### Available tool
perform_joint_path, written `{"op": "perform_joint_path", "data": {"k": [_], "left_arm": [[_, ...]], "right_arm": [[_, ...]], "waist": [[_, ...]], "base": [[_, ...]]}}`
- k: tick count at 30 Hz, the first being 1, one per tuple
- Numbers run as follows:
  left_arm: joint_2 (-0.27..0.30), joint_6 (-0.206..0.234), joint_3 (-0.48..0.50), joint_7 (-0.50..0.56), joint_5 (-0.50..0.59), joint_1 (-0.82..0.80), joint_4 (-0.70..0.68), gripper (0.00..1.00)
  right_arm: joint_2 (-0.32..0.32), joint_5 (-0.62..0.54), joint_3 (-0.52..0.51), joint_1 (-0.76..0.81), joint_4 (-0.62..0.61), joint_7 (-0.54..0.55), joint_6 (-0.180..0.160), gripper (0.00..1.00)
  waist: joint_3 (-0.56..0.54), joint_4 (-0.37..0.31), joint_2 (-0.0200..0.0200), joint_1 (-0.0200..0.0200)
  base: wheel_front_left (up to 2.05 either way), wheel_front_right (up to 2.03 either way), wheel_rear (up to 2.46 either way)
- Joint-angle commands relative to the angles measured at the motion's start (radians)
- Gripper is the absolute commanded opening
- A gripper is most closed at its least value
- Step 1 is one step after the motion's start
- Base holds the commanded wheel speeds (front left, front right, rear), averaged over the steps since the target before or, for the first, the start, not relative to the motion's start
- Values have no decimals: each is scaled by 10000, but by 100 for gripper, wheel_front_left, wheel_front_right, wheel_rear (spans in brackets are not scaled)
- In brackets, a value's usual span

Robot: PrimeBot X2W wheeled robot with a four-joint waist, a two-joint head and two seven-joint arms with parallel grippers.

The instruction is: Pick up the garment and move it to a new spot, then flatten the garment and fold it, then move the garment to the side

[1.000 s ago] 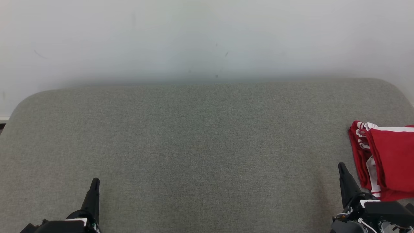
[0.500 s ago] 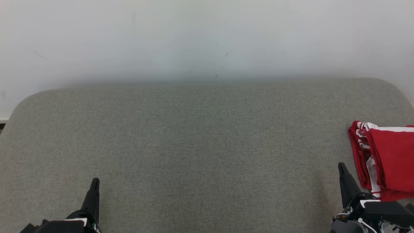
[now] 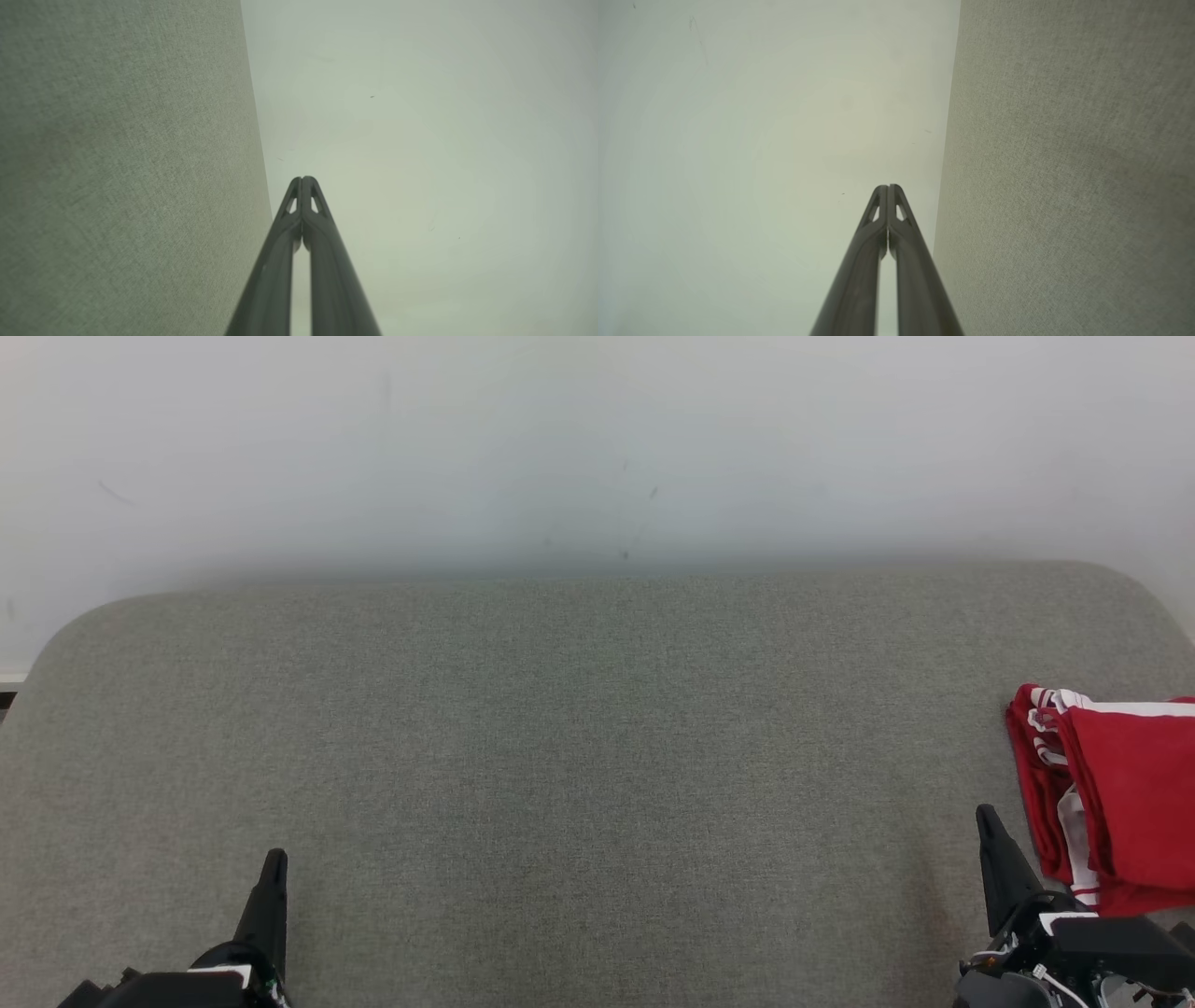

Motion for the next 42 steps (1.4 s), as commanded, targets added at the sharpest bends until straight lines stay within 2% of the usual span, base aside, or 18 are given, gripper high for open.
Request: {"op": "perform_joint_path", "data": {"k": [1,42], "left_arm": [[49,-31,34,-3,-49,-104,5,0],[49,-31,29,-5,-50,-104,4,0]], "right_arm": [[18,12,-12,-84,-12,23,7,0],[17,13,-10,-84,-12,21,8,0]], "waist": [[0,0,0,1],[0,0,0,1]], "base": [[0,0,0],[0,0,0]]}}
